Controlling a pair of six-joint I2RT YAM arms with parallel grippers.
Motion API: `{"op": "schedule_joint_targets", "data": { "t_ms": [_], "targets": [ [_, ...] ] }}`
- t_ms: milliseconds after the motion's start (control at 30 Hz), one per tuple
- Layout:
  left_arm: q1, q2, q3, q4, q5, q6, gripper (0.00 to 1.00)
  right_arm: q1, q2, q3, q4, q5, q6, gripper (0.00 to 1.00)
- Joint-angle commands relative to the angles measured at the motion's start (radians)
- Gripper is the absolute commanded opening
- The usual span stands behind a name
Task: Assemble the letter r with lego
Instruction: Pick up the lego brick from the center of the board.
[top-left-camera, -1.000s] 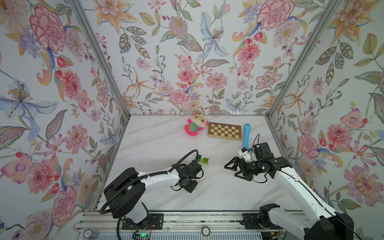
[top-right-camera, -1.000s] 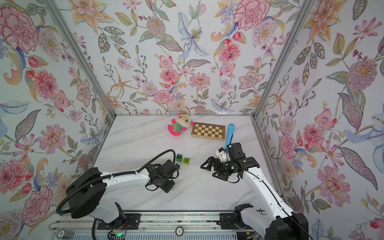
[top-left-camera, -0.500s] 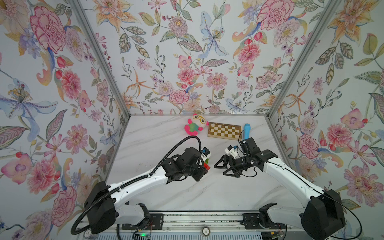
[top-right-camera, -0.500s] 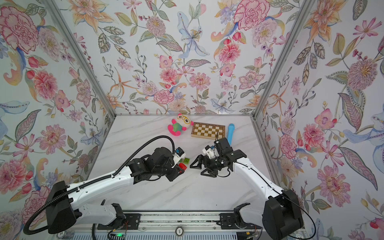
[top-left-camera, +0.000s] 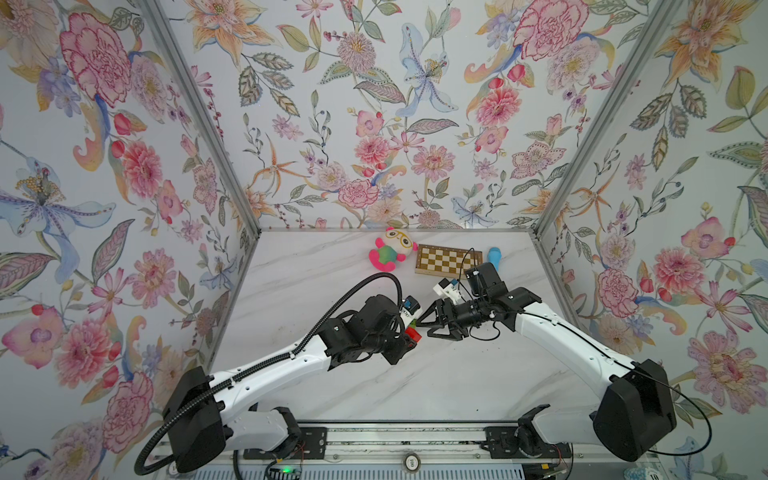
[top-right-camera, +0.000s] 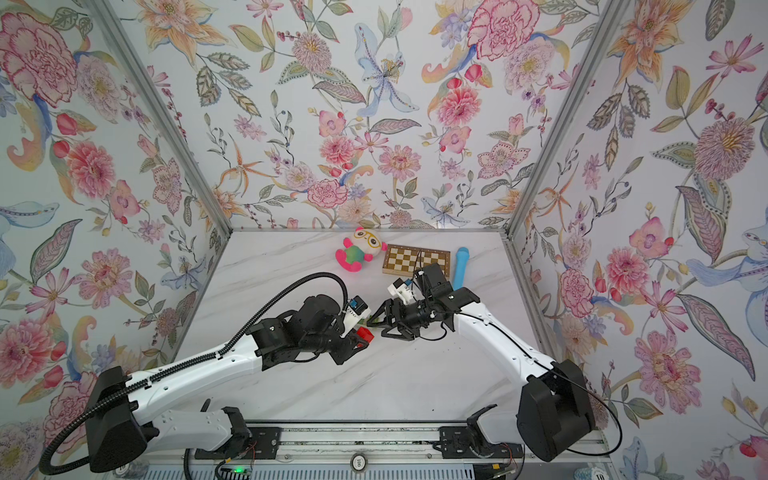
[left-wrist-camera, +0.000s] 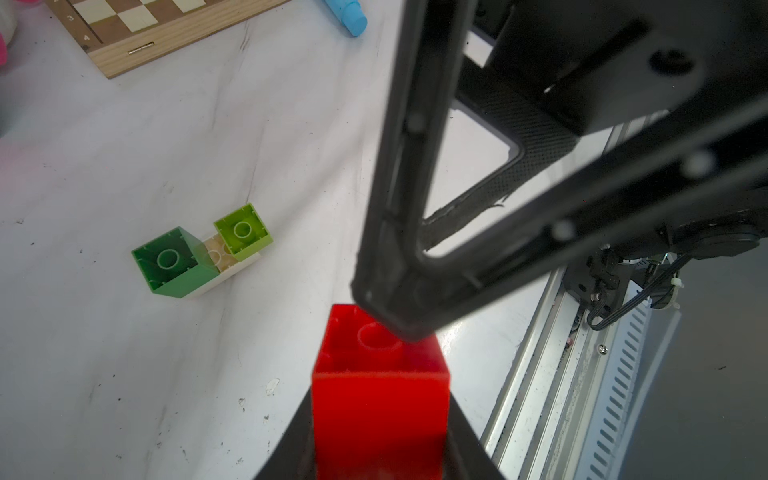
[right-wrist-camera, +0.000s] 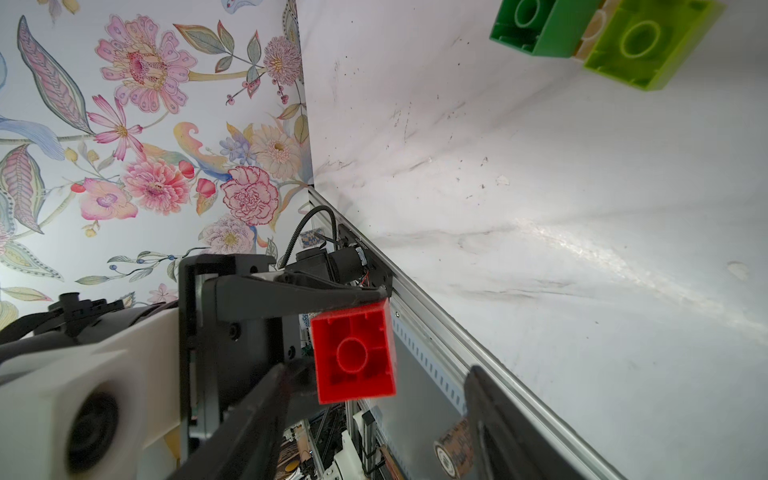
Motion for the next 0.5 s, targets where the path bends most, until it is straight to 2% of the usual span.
{"op": "schedule_joint_targets", "data": {
  "t_ms": [0, 167, 467],
  "targets": [
    [-0.011, -0.02, -0.006, 0.004, 0.011, 0.031, 0.25, 0.017, 0.019, 0.04, 0.029, -0.001, 0.021, 0.67],
    [-0.009, -0.022, 0.0, 0.0, 0.011, 0.043, 0.25, 0.045, 0.053, 0.063, 0.037, -0.01, 0.024, 0.57],
    [-0.01, -0.012, 0.008, -0.001, 0.01, 0.063, 0.25, 0.071, 0.093, 0.089, 0.042, -0.05, 0.021, 0.49]
  ]
}}
